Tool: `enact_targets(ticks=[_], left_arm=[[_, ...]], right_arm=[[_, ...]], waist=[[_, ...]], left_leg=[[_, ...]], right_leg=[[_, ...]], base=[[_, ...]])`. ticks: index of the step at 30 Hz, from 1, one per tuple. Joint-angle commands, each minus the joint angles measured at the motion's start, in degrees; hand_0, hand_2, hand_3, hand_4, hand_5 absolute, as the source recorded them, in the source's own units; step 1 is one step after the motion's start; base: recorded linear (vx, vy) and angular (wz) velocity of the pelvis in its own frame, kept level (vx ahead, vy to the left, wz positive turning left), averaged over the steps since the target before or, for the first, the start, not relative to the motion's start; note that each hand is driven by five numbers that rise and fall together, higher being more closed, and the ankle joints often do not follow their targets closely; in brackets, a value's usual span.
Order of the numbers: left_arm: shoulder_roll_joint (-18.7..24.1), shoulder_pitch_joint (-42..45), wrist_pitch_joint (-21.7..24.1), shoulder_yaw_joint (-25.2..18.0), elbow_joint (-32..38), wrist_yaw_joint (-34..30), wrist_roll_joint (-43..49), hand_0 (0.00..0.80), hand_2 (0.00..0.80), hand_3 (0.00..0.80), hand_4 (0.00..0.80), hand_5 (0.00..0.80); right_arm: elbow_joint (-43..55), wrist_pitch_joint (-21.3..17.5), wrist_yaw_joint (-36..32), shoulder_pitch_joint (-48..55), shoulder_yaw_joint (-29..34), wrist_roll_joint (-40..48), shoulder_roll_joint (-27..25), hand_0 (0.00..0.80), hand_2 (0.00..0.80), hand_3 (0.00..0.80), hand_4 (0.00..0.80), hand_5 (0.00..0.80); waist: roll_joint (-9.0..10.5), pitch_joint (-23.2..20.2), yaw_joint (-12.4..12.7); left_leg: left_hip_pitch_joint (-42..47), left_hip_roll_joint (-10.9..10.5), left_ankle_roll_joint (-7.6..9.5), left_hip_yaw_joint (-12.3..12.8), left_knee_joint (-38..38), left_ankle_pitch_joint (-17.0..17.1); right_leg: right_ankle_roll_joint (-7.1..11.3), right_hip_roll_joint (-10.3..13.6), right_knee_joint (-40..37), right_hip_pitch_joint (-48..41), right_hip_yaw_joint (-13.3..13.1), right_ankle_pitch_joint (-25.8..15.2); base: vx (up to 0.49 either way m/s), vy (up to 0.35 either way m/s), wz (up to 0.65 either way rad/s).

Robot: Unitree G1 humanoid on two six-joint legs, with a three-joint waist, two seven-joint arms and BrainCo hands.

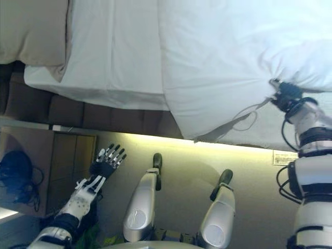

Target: Make the bed neatly

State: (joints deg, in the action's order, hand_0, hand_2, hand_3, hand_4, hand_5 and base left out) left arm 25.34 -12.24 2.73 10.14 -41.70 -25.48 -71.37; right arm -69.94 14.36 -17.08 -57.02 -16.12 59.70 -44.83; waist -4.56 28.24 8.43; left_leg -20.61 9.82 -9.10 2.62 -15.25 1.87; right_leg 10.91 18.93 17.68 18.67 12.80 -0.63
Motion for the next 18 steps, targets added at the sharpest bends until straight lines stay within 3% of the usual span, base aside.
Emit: enact_targets(ticks=[1, 9, 18], left_arm=[[2.5, -4.1, 1.9, 3.1, -0.8, 2.1, 2.7, 0.000, 0.000, 0.000, 0.000, 0.000], [1.8, -16.9, -2.4, 8.4, -1.8, 1.4, 3.8, 0.000, 0.000, 0.000, 0.000, 0.000], [-2.0, -29.2, -15.9, 14.6, -3.2, 2.5, -4.3, 0.000, 0.000, 0.000, 0.000, 0.000]], right_arm=[[6.1, -1.1, -2.8, 0.9, -0.3, 1.2, 3.9, 0.800, 0.800, 0.800, 0.800, 0.800], [9.8, -0.9, 0.6, 0.6, -3.8, 4.0, 8.9, 0.800, 0.800, 0.800, 0.800, 0.800], [9.7, -1.4, 3.2, -1.4, -5.2, 5.4, 11.9, 0.800, 0.800, 0.800, 0.800, 0.800]], waist=[[2.57, -4.3, -0.4], [4.28, -6.8, -2.1], [6.25, -8.3, -3.8]], left_leg=[[2.5, -1.3, 2.84, 3.0, 5.4, 2.8], [7.2, -0.6, 2.34, 4.1, 11.3, 4.6], [9.3, -0.3, 2.02, 4.1, 13.1, 4.7]], right_leg=[[-1.82, -2.5, -5.3, -0.5, 2.0, -3.2], [-1.05, -3.6, -10.2, -5.5, 2.8, -5.0], [-0.58, -4.4, -12.2, -8.1, 3.1, -5.6]], base=[[0.000, 0.000, 0.00], [0.022, -0.009, 0.01], [0.036, -0.040, -0.01]])
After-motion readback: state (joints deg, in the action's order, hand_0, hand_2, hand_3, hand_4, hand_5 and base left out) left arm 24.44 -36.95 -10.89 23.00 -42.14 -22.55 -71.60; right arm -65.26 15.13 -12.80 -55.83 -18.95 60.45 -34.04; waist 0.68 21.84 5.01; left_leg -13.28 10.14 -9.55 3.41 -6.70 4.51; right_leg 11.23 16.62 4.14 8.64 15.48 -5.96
